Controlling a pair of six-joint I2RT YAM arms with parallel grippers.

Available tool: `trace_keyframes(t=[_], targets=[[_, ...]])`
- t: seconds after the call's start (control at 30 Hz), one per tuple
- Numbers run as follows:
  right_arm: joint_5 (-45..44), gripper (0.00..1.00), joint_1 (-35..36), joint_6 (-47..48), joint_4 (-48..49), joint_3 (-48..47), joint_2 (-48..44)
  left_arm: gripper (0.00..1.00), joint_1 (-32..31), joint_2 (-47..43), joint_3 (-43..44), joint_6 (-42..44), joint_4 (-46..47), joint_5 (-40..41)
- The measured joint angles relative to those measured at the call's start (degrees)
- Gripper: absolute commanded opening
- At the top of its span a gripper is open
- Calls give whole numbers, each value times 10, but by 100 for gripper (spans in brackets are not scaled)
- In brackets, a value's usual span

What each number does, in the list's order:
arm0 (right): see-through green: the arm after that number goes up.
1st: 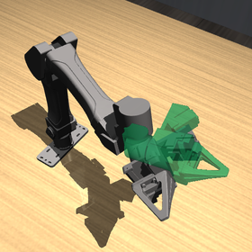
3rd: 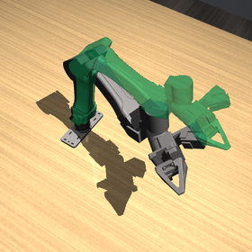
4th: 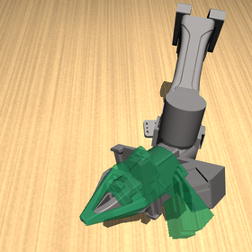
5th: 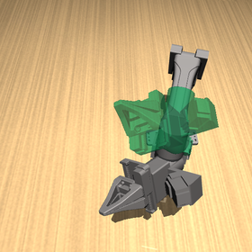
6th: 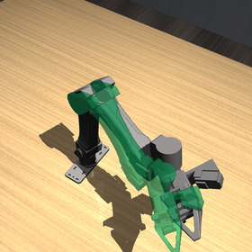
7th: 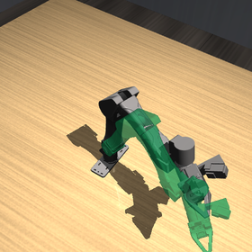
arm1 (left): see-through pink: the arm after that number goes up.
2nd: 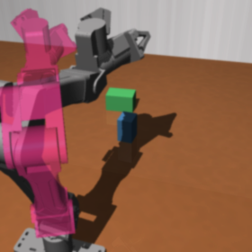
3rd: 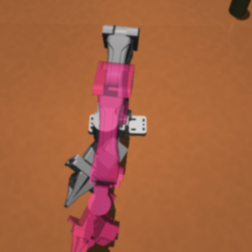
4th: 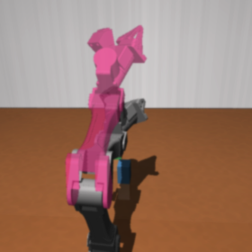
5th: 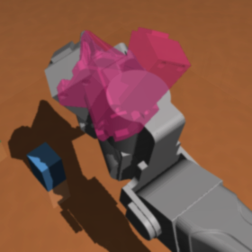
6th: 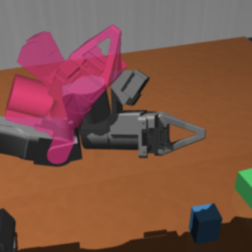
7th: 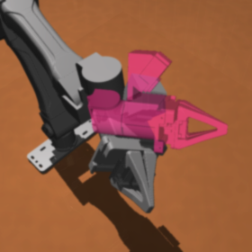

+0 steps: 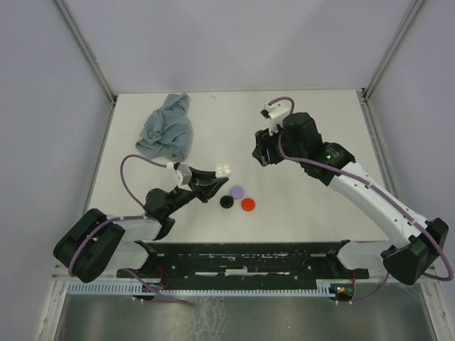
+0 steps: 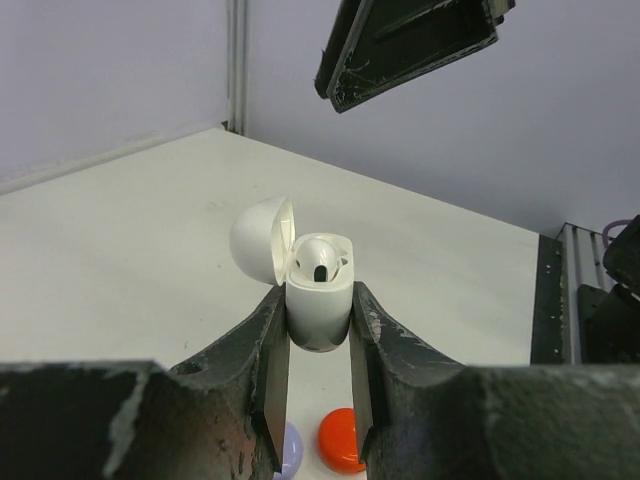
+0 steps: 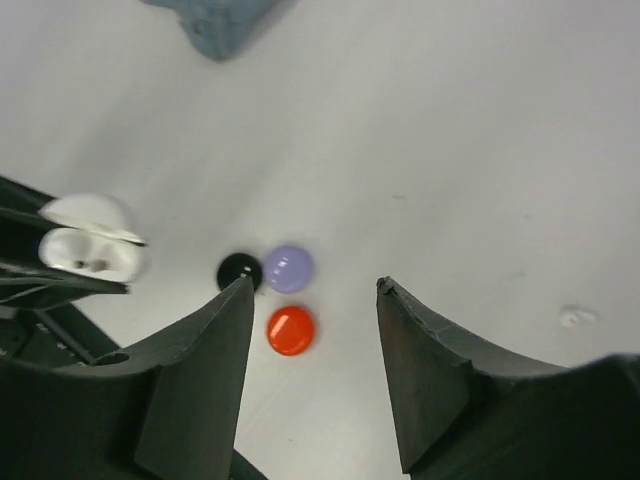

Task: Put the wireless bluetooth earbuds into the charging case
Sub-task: Pick up the earbud from the center of the board.

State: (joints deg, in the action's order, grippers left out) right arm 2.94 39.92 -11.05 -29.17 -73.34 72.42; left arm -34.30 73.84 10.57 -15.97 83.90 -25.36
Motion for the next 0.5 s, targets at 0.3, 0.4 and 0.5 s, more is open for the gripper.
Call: trace_keyframes(t=[0.3,0.4,0.5], targets=[[-44,64,-127,21,-61,1,93,3,7,-96,-6,53,-122,18],[-39,63,-165,24,-60,1,147,3,7,-123,-12,70,-149,29],[-24,64,-205,24,-51,1,200,3,7,-127,-19,83,-170,35]])
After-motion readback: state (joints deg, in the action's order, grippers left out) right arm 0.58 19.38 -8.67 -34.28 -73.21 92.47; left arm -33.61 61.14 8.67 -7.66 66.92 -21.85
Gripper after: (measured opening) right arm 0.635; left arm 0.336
